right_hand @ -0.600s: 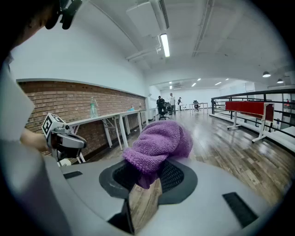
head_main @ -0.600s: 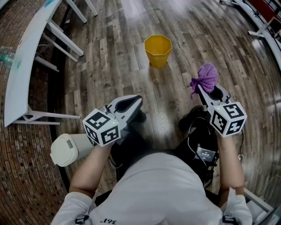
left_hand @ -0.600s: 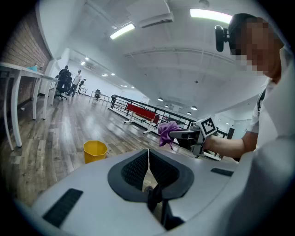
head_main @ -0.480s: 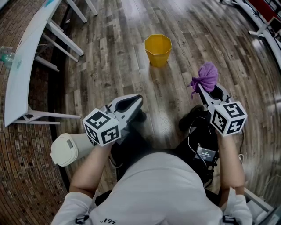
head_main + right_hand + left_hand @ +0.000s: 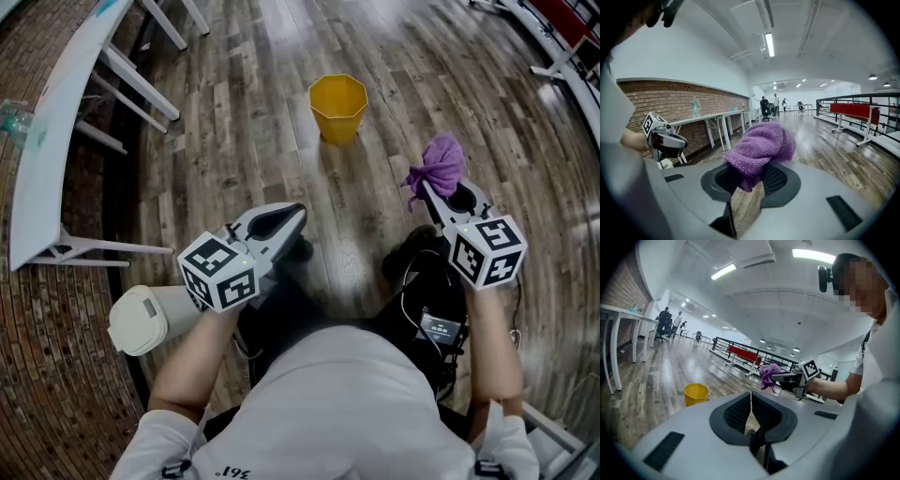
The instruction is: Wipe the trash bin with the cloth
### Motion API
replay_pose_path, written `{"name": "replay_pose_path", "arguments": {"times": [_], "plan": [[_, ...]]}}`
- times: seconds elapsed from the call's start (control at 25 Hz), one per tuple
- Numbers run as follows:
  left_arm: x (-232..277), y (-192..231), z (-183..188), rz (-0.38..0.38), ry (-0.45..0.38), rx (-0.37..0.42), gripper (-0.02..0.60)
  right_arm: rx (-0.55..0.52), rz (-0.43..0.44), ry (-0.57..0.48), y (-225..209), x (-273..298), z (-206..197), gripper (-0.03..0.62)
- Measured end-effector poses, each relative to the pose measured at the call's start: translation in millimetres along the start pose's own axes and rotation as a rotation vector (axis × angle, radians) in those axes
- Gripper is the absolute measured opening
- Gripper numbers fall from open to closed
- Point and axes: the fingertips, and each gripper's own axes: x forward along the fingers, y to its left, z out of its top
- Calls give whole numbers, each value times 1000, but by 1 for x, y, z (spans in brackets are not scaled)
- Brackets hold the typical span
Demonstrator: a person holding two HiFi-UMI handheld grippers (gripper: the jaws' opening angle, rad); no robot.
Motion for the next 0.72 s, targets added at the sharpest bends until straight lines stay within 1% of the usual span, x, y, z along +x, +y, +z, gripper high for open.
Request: {"name": "replay_pose_path", "arguments": {"times": [0.2, 0.36, 0.44, 0.6, 0.72], "plan": [[1, -3, 7, 1, -1, 0, 12, -24, 9, 37, 4, 0, -1, 107], [4, -3, 7, 0, 2, 11, 12, -100, -4, 52, 6, -1, -3, 107], [8, -4, 3, -4, 17, 19, 12, -118, -13, 60, 4, -1, -7, 107], [13, -5, -8, -28, 60, 41, 12, -103, -16, 73, 5, 1, -11, 107], [13, -2, -16, -41, 85, 44, 12, -115, -16, 83, 10, 4, -12, 107]]}}
